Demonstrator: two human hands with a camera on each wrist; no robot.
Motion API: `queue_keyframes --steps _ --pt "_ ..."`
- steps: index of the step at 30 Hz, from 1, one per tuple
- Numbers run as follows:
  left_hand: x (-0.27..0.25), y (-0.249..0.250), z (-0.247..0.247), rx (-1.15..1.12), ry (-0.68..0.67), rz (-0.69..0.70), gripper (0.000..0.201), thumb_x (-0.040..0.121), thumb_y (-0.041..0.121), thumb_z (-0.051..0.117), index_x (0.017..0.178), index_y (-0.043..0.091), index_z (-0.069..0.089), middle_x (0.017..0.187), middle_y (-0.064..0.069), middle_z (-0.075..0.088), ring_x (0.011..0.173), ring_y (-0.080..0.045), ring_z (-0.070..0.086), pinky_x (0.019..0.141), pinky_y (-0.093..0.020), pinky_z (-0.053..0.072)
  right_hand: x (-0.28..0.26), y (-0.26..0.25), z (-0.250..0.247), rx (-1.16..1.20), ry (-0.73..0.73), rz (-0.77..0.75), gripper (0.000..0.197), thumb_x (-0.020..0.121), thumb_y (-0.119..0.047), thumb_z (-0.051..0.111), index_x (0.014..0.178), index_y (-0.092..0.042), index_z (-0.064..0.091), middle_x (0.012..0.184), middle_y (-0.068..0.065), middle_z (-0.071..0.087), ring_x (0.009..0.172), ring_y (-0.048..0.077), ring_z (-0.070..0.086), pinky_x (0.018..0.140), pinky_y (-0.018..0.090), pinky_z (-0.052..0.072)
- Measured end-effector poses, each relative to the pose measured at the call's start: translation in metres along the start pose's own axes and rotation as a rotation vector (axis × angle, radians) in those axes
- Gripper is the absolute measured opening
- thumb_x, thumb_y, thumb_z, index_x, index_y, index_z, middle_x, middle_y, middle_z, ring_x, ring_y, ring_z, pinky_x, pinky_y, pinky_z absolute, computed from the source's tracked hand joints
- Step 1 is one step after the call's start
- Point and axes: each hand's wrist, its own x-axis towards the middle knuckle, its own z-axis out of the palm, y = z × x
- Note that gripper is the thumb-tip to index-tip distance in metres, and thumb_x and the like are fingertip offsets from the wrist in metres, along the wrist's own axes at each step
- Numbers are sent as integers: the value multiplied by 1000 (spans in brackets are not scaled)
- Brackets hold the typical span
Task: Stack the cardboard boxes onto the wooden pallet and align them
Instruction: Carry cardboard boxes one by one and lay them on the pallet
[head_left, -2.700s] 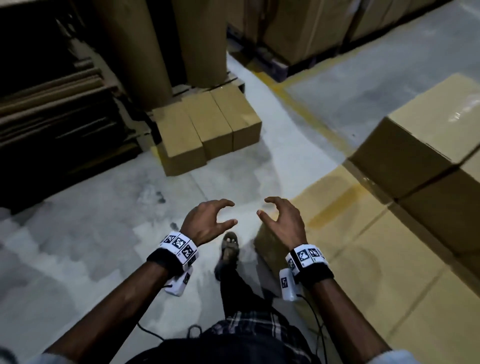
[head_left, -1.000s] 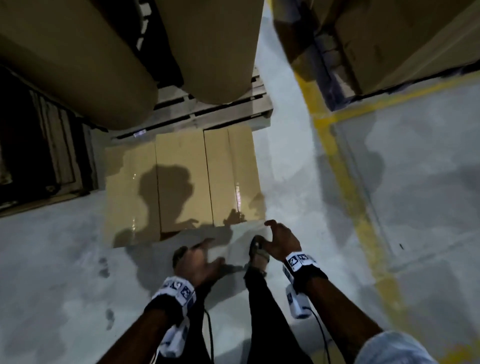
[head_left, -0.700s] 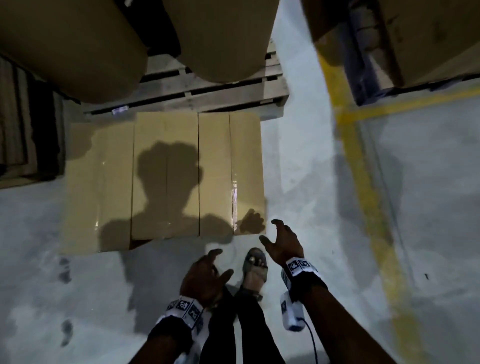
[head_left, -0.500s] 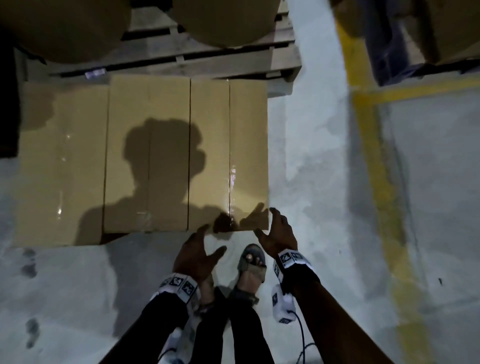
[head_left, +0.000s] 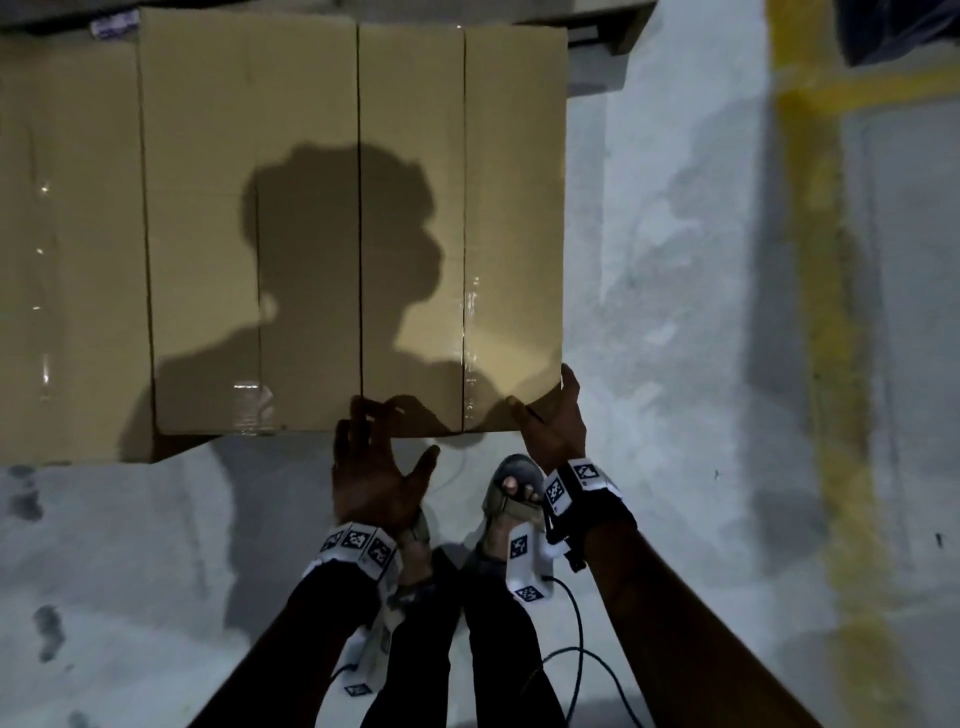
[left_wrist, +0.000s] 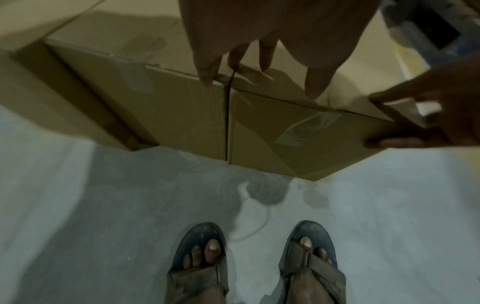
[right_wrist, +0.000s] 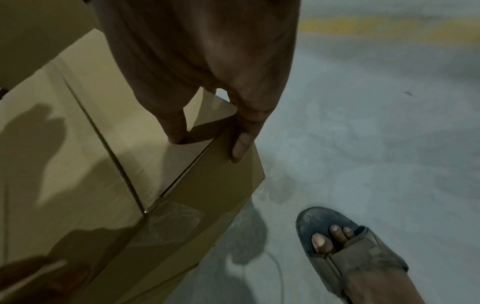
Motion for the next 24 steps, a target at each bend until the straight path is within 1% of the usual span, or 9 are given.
queue_keyframes --steps 3,7,9,11,13,16,19,21,24 --pt "-4 11 8 14 1 162 78 80 68 59 148 33 41 158 -16 40 147 -39 38 107 -49 47 6 -5 -10 -26 41 -24 91 88 -32 80 161 -27 25 151 13 52 135 39 51 109 44 46" --pt "-6 33 16 -34 -31 248 77 81 67 65 148 41 36 151 -8 43 136 -28 45 110 -33 41 17 -13 -38 -63 98 -43 90 84 -30 83 158 -27 30 147 12 56 132 38 54 105 40 47" --pt "-5 44 17 -78 -44 257 74 83 58 72 146 44 35 153 -2 37 134 -27 44 110 -36 43 26 -18 -54 -132 71 -45 90 85 -35 82 158 -28 29 146 12 57 130 39 54 102 40 47" --pt "0 47 21 -111 -52 229 73 85 53 72 145 42 33 156 0 32 134 -31 45 107 -46 47 35 -22 -66 -225 35 -53 91 85 -41 81 158 -29 27 144 13 58 128 40 56 100 41 48" --pt "9 44 25 -155 -40 150 77 86 61 63 151 42 27 158 -4 35 134 -33 48 106 -50 48 41 -27 -76 -342 11 -62 97 85 -50 79 160 -32 20 141 14 60 125 42 58 98 43 49" --pt "30 45 16 -291 8 59 87 89 63 68 160 42 21 159 -3 40 129 -19 54 104 -39 49 49 -32 -82 -488 -5 -177 110 83 -63 73 162 -37 1 132 12 66 119 42 62 92 44 49" --pt "56 51 6 -317 -53 42 96 89 55 74 162 46 13 166 14 25 143 -18 40 109 -29 31 58 -36 -80 -468 -36 -280 113 75 -78 64 155 -54 -11 135 6 66 120 38 63 98 51 52" --pt "74 53 1 -337 -142 56 101 87 58 75 159 56 4 157 26 26 144 -20 40 110 -31 31 66 -39 -74 -439 -24 -321 110 73 -82 63 153 -60 -8 144 6 59 124 38 61 101 53 51" --pt "91 61 2 -305 -235 -28 106 83 63 76 149 71 -7 133 14 50 118 -26 59 94 -31 40 73 -40 -65 -376 49 -357 108 77 -77 70 156 -58 -1 151 3 54 128 37 58 104 50 51"
